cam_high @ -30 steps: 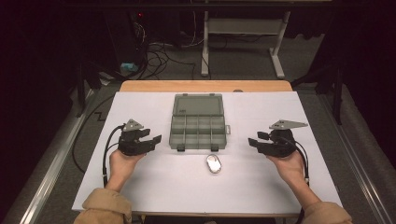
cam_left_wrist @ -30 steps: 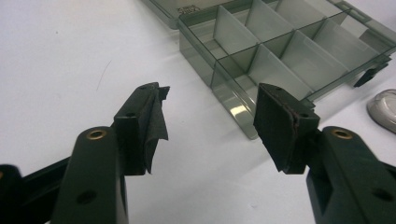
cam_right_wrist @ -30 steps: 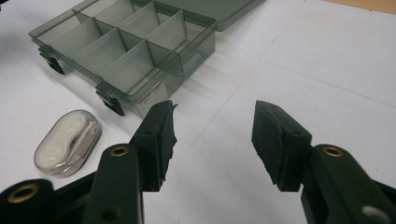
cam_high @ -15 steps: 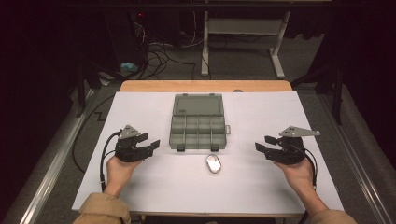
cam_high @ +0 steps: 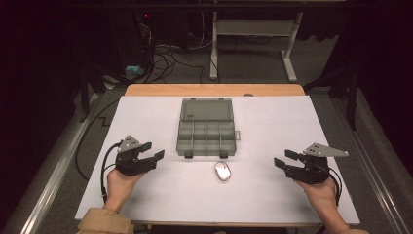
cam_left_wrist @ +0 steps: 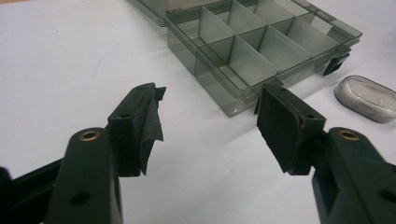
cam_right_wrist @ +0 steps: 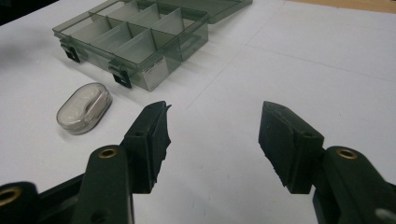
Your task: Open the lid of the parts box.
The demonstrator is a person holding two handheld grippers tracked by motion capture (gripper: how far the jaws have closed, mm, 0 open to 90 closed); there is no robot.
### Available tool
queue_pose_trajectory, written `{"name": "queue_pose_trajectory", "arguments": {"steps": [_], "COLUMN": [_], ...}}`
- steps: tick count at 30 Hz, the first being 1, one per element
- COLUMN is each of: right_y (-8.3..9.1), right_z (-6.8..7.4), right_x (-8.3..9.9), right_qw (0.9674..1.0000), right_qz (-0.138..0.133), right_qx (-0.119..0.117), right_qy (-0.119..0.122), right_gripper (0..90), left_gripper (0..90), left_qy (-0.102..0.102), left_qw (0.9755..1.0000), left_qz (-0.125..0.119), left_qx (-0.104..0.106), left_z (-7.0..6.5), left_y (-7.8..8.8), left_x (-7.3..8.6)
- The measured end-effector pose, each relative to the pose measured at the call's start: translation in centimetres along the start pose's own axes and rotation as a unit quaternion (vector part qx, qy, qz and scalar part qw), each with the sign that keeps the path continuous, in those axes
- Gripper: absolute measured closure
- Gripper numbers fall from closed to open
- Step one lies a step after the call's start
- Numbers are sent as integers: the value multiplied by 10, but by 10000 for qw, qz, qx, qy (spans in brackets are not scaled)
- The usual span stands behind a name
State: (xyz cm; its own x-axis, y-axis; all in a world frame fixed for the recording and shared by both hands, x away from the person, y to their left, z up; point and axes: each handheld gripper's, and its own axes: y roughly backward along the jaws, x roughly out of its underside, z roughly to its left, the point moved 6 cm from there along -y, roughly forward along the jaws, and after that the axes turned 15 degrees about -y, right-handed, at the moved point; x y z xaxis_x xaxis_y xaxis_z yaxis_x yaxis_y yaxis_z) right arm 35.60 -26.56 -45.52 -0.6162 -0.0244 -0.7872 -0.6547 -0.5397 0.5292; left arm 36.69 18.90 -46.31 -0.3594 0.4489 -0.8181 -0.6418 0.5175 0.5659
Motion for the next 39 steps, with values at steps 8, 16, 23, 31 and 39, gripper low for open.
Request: {"name": "queue_pose_trajectory", "arguments": {"steps": [8,16,23,31,39], "right_y": [8,20,34,49,58], "right_z": [-4,-9,-18,-29,-24], "right_x": [10,26,41,58,65], "right_qw": [9999,9996,9986,9953,9915], "right_qz": [-112,-237,-478,-891,-1228], "right_qx": [-46,-14,45,181,290], "right_qy": [-101,-165,-223,-338,-317], "right_gripper": [411,385,363,325,312], "left_gripper": [380,374,368,355,349], "left_qy": [-97,168,400,480,401], "left_qw": [9998,9995,9982,9975,9976], "left_qz": [-128,-244,-413,-495,-491], "left_qx": [-70,-126,-142,-129,-268], "left_z": [-5,-3,-2,-9,-9], "left_y": [7,14,20,27,42], "left_x": [6,26,34,46,58]}}
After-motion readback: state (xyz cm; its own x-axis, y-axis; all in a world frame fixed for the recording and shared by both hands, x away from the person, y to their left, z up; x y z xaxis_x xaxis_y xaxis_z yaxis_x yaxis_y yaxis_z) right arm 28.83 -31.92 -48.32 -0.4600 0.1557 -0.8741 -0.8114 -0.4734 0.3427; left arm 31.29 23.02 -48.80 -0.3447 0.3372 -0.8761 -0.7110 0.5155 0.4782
